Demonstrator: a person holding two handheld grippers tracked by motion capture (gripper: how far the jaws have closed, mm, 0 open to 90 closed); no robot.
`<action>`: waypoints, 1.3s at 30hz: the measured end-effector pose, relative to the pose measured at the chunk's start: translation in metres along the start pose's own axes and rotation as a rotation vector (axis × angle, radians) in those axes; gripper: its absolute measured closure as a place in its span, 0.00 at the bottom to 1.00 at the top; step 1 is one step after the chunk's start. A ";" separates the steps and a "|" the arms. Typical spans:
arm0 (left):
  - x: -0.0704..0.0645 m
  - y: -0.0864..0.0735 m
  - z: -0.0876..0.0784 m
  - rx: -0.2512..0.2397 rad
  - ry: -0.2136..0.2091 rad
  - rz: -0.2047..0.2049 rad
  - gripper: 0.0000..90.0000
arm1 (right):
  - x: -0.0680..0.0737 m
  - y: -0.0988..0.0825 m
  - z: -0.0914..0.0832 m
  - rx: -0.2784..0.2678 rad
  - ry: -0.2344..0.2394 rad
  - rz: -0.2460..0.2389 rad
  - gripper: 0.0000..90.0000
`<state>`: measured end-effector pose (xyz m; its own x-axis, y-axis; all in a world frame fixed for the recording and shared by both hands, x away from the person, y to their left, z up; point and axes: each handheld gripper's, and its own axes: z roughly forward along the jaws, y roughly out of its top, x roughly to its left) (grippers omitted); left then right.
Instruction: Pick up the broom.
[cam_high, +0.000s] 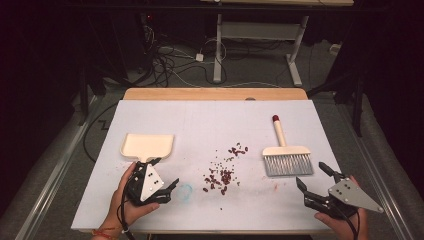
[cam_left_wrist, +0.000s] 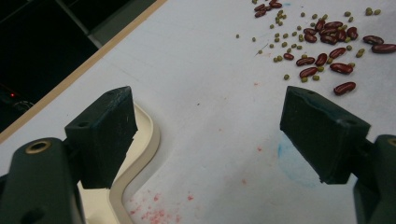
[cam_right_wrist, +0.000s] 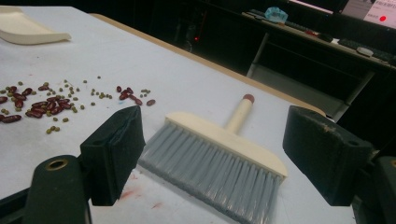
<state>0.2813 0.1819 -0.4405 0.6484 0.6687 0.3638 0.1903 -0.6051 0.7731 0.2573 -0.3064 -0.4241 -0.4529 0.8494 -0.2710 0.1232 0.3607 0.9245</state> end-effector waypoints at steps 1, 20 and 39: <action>0.000 -0.001 0.001 0.000 -0.003 -0.005 0.20 | 0.000 0.000 0.001 0.003 -0.002 -0.002 0.24; -0.004 -0.002 -0.005 0.008 -0.006 0.022 0.20 | -0.002 -0.001 0.012 0.097 0.019 0.006 0.22; -0.008 -0.004 0.000 0.030 -0.055 0.038 0.20 | -0.050 0.048 0.165 0.628 0.063 0.239 0.38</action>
<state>0.2756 0.1790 -0.4462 0.6950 0.6209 0.3626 0.1863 -0.6425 0.7433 0.4311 -0.2678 -0.4105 -0.3978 0.9164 -0.0441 0.7079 0.3372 0.6207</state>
